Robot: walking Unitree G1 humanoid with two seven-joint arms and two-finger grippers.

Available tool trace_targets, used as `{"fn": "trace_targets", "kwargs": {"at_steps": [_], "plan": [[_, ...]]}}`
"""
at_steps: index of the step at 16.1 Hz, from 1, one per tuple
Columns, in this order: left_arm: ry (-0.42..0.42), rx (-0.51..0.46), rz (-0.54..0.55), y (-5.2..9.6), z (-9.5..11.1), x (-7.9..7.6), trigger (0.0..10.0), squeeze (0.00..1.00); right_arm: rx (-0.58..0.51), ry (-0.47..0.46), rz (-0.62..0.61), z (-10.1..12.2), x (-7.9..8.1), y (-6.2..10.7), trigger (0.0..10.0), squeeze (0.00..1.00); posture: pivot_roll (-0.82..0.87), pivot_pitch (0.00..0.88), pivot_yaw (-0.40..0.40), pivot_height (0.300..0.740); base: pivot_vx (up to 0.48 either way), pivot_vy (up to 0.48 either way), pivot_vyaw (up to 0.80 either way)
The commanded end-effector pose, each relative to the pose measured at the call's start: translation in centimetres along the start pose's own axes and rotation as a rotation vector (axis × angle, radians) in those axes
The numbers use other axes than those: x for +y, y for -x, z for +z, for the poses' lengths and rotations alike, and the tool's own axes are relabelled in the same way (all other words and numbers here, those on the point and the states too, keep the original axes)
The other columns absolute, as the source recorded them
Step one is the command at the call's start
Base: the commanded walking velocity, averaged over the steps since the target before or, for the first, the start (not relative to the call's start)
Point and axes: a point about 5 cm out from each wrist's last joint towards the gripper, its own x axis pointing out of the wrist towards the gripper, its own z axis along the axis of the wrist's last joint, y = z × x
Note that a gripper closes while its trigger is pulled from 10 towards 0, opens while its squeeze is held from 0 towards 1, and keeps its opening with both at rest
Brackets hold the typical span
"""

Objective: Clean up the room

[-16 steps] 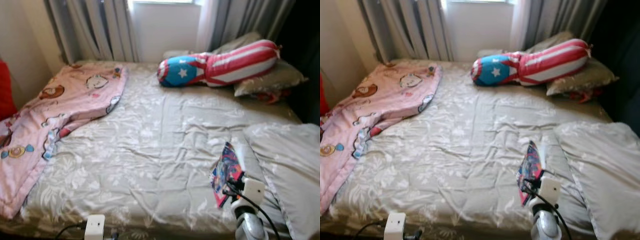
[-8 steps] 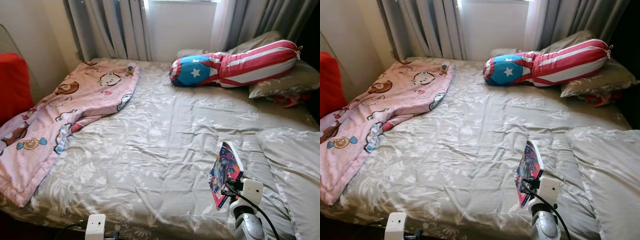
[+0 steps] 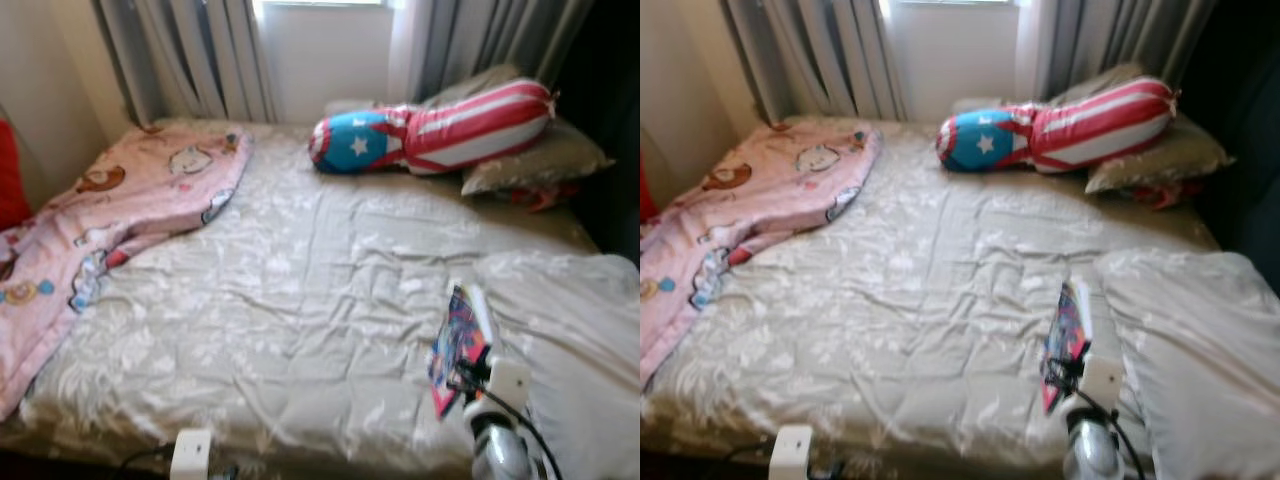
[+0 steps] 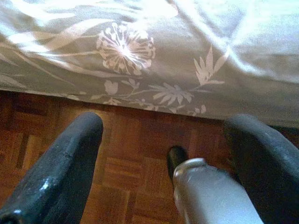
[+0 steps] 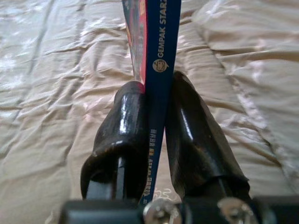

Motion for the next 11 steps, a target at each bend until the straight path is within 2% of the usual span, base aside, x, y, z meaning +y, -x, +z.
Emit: {"fn": "trace_targets", "kwargs": {"at_steps": [1,3,11], "plan": [[-0.016,0.008,-0.005,0.07,-0.28,-0.21,10.0,0.0,-0.035,0.002,0.007,0.8,0.12,-0.35,10.0,0.0,-0.04,0.0,-0.022,0.74,0.0,-0.48,0.0],[0.01,0.018,0.002,0.1,-0.45,-0.15,10.0,0.0,-0.033,0.001,0.009,0.77,0.17,-0.35,10.0,0.0,-0.04,0.0,-0.022,0.74,0.0,0.0,0.0],[0.013,0.01,0.002,0.11,-0.39,-0.08,10.0,0.0,-0.027,-0.004,0.008,0.63,0.24,-0.34,10.0,0.0,-0.04,0.0,-0.021,0.74,0.0,0.0,0.0]]}}
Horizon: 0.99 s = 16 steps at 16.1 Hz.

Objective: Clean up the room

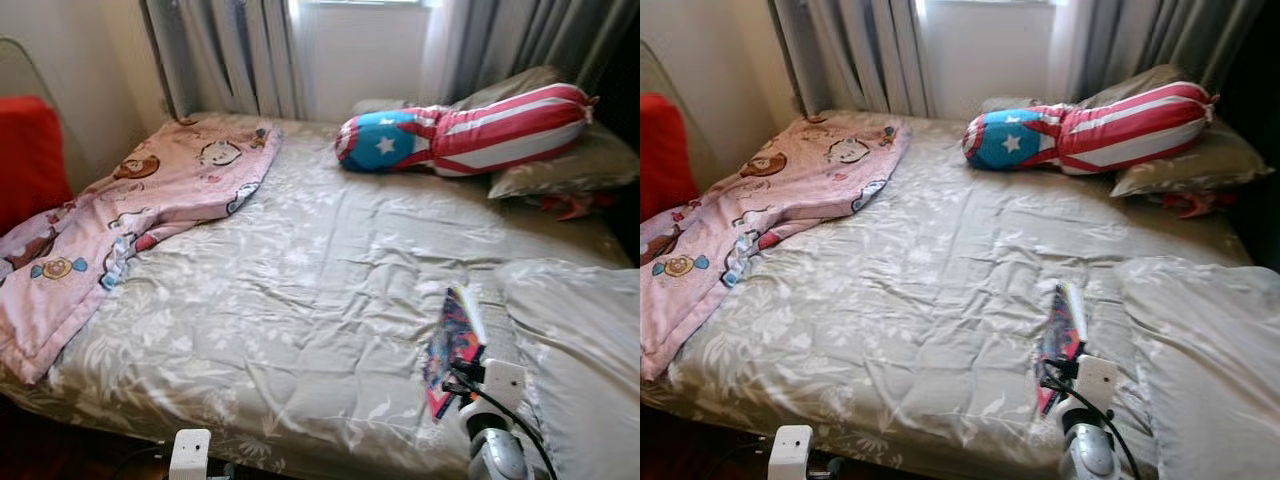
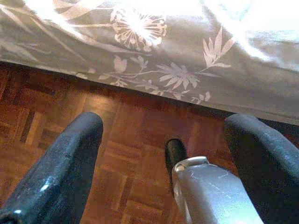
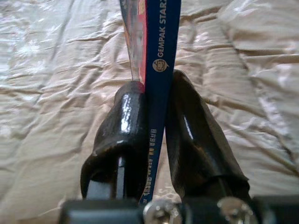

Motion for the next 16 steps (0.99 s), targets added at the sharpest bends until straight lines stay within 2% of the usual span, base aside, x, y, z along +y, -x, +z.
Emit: {"fn": "trace_targets", "kwargs": {"at_steps": [1,11,16], "plan": [[0.007,0.0,-0.001,0.03,-0.09,0.02,10.0,0.0,-0.035,-0.003,-0.001,0.85,0.0,-0.41,10.0,0.0,-0.04,0.0,-0.021,0.74,0.0,0.0,0.0],[0.026,0.0,0.006,0.08,-0.19,0.11,10.0,0.0,-0.026,0.004,0.001,0.69,-0.04,-0.34,10.0,0.0,-0.04,0.0,-0.025,0.74,0.0,0.0,0.0],[0.025,-0.003,0.006,0.09,-0.19,0.1,10.0,0.0,-0.022,0.005,0.006,0.61,-0.01,-0.3,10.0,0.0,-0.04,0.0,-0.025,0.74,0.255,0.0,0.0]]}}
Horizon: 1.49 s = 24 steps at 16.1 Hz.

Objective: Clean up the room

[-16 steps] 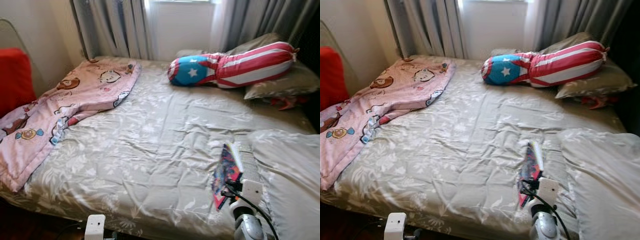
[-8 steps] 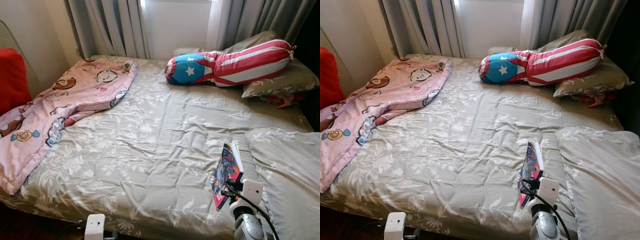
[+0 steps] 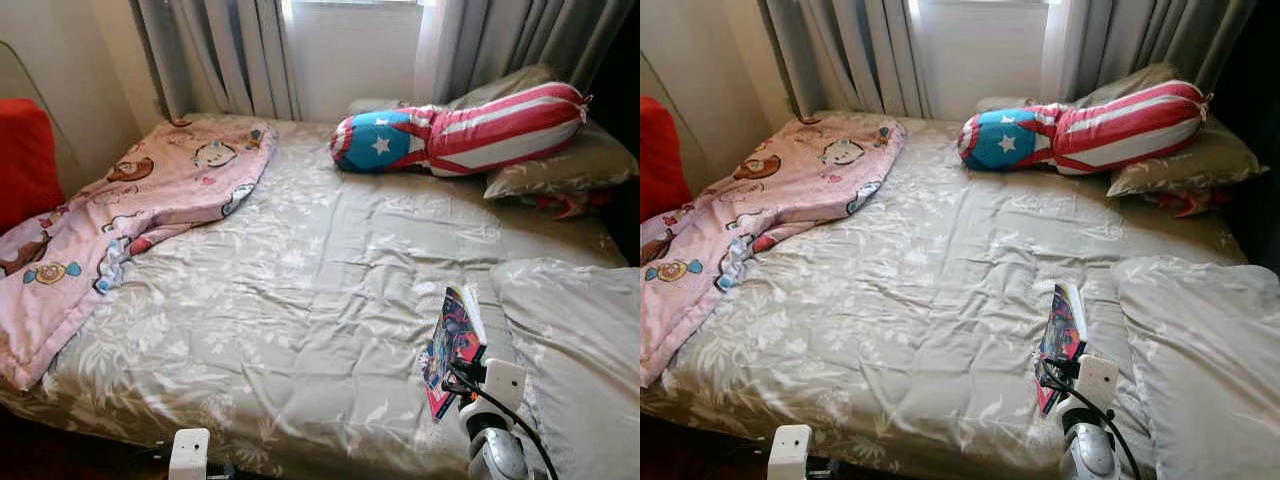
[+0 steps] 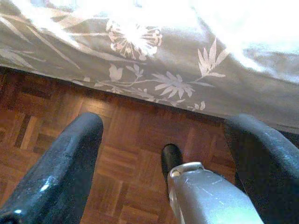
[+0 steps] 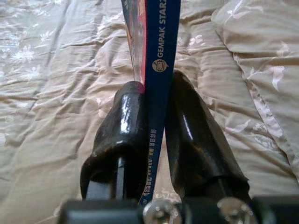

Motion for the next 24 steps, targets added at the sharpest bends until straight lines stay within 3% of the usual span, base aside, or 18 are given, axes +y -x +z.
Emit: {"fn": "trace_targets", "kwargs": {"at_steps": [1,6,16,20,21,24], "plan": [[0.005,0.0,0.007,0.1,-0.2,0.1,10.0,0.0,-0.021,0.003,0.01,0.6,0.1,-0.3,10.0,0.0,-0.04,0.0,-0.026,0.74,0.27,0.0,0.0],[0.004,-0.004,0.006,0.1,-0.2,0.0,10.0,0.0,-0.019,0.005,0.013,0.5,0.2,-0.2,10.0,0.0,-0.04,0.0,-0.026,0.74,0.278,0.0,0.0],[0.011,-0.114,-0.021,-0.5,2.5,-0.3,10.0,0.0,-0.016,0.003,0.016,0.2,0.4,0.1,10.0,0.0,-0.04,0.0,-0.022,0.74,0.0,0.0,0.0],[0.032,-0.312,-0.039,-0.9,6.9,-0.3,10.0,0.0,-0.071,-0.022,0.05,1.3,1.1,-0.3,10.0,0.0,-0.04,0.0,-0.017,0.74,0.0,0.0,0.0],[0.036,-0.399,-0.055,-0.8,8.7,-0.4,10.0,0.0,-0.096,-0.022,0.058,1.9,1.5,-0.6,10.0,0.0,-0.04,0.0,-0.014,0.74,0.0,0.0,0.0],[0.073,-0.557,-0.065,-0.3,11.7,-0.2,10.0,0.0,-0.168,-0.008,0.062,3.6,2.0,-1.2,10.0,0.0,-0.05,0.0,-0.009,0.74,0.0,0.0,0.0]]}}
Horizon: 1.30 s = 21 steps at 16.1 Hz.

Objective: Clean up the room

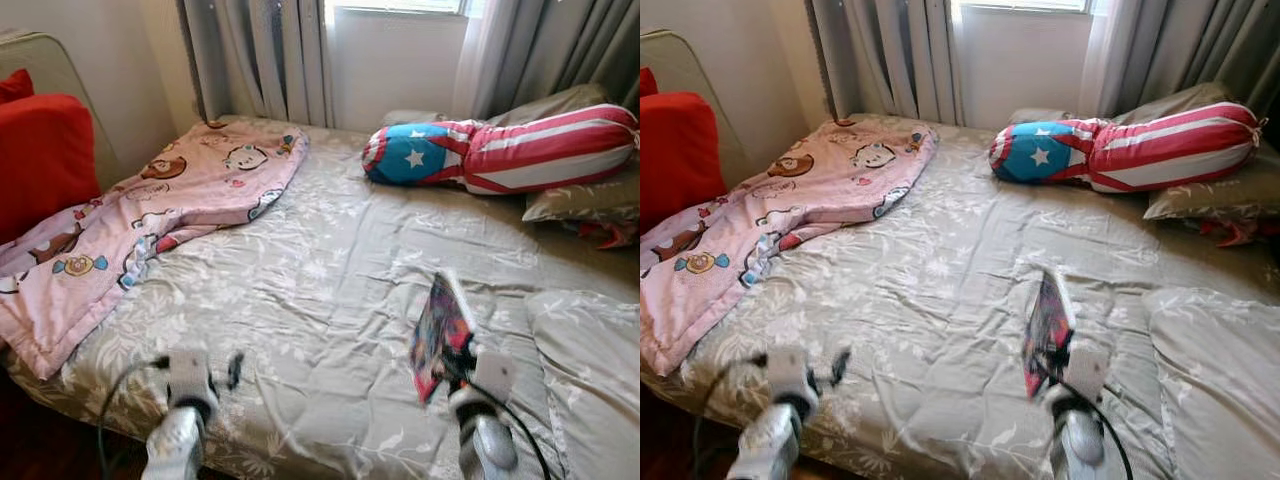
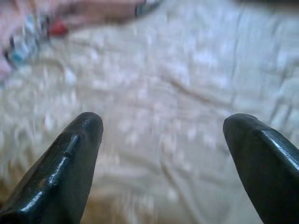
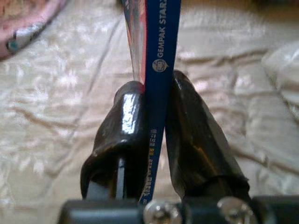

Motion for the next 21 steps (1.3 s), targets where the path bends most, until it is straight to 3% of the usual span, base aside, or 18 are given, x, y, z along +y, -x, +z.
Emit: {"fn": "trace_targets", "kwargs": {"at_steps": [1,5,10,13,15,21], "plan": [[0.012,-0.033,-0.006,0.1,0.4,0.0,10.0,0.0,-0.074,0.016,0.013,1.5,0.2,-0.6,10.0,0.0,-0.04,0.0,-0.009,0.74,0.0,0.0,0.0],[0.033,-0.104,-0.026,0.1,1.5,-0.8,10.0,0.0,-0.017,0.049,0.016,0.8,0.0,-0.5,10.0,0.0,-0.05,0.0,-0.008,0.74,0.0,0.0,0.0],[0.039,-0.112,-0.047,-0.2,2.0,-1.4,10.0,0.0,-0.048,0.041,0.004,1.1,-0.1,-0.5,10.0,0.0,-0.05,0.0,-0.002,0.712,0.0,0.0,0.0],[0.038,-0.119,-0.055,-0.3,2.3,-1.6,10.0,0.0,0.005,0.06,0.007,0.7,-0.1,-0.6,10.0,0.0,-0.05,0.0,0.0,0.712,0.0,0.0,0.0],[0.037,-0.119,-0.059,-0.4,2.3,-1.6,10.0,0.0,-0.014,0.066,0.022,0.7,0.2,-0.5,10.0,0.0,-0.05,0.0,0.001,0.687,0.0,0.0,0.0],[0.033,-0.108,-0.067,-0.3,2.2,-1.7,10.0,0.0,-0.018,0.056,0.017,0.6,0.2,-0.3,10.0,0.0,-0.05,0.0,0.004,0.687,0.0,0.0,0.0]]}}
